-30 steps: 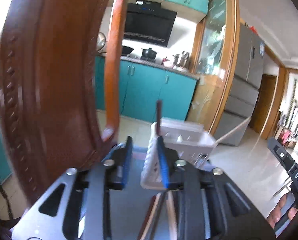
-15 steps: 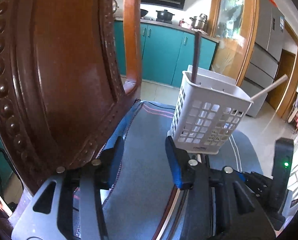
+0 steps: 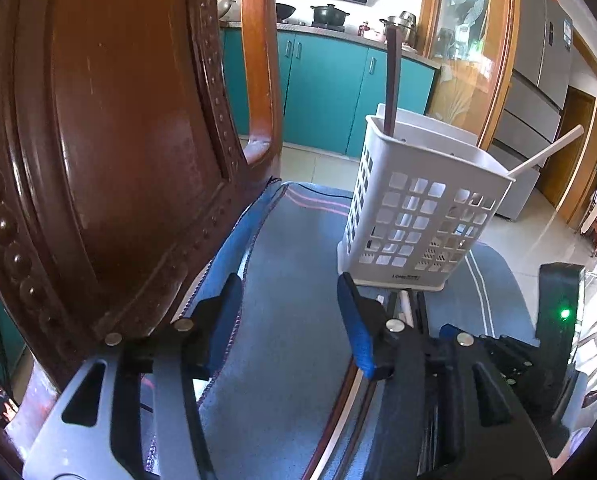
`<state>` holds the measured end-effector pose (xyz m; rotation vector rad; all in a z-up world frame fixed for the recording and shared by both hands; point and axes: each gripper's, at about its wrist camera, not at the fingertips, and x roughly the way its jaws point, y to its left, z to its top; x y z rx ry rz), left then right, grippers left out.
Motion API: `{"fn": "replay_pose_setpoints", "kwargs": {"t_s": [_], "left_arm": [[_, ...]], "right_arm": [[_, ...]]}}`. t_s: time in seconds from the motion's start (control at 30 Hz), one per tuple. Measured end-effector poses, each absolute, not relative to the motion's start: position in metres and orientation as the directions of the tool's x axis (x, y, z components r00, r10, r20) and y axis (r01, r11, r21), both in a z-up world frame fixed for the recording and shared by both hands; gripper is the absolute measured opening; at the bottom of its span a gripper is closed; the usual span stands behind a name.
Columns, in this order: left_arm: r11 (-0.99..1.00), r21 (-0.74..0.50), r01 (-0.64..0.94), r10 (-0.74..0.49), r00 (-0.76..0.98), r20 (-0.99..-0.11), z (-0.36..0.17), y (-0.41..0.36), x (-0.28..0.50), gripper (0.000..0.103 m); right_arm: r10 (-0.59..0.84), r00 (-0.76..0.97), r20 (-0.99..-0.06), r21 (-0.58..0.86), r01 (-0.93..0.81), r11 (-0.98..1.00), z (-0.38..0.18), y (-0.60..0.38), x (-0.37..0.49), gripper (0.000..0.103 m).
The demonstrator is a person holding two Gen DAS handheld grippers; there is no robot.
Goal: Organize utensils
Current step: 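Withdraw both tools from the caddy back over the chopsticks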
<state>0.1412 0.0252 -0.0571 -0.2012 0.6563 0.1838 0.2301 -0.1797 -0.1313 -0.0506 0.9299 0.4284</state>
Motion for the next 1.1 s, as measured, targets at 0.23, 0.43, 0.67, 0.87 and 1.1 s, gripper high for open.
{"fn": "replay_pose_setpoints", "kwargs": {"t_s": [0.23,0.43,0.67,0.87,1.1], "left_arm": [[0.967,-0.119,-0.227,0.099,0.760,-0.643,-0.065,0.023,0.145,0.051],[0.970,-0.108,-0.220,0.098,0.751,-0.653,-0.070,0.019,0.148,0.053],[0.971,-0.102,-0.216,0.095,0.742,-0.663,-0.074,0.018,0.152,0.056],[0.972,-0.099,-0.214,0.095,0.738,-0.668,-0.075,0.018,0.153,0.057],[0.973,-0.095,-0.212,0.095,0.736,-0.670,-0.077,0.018,0.156,0.057]], "right_arm": [[0.364,0.491,-0.791,0.163,-0.405,0.900,-0.128,-0.183,0.226,0.016],[0.373,0.483,-0.792,0.172,-0.410,0.896,-0.127,-0.184,0.224,0.015],[0.359,0.495,-0.792,0.146,-0.417,0.897,-0.127,-0.181,0.223,0.017],[0.363,0.493,-0.791,0.151,-0.418,0.896,-0.127,-0.179,0.222,0.015],[0.408,0.438,-0.801,0.227,-0.409,0.884,-0.125,-0.189,0.224,0.007]]}}
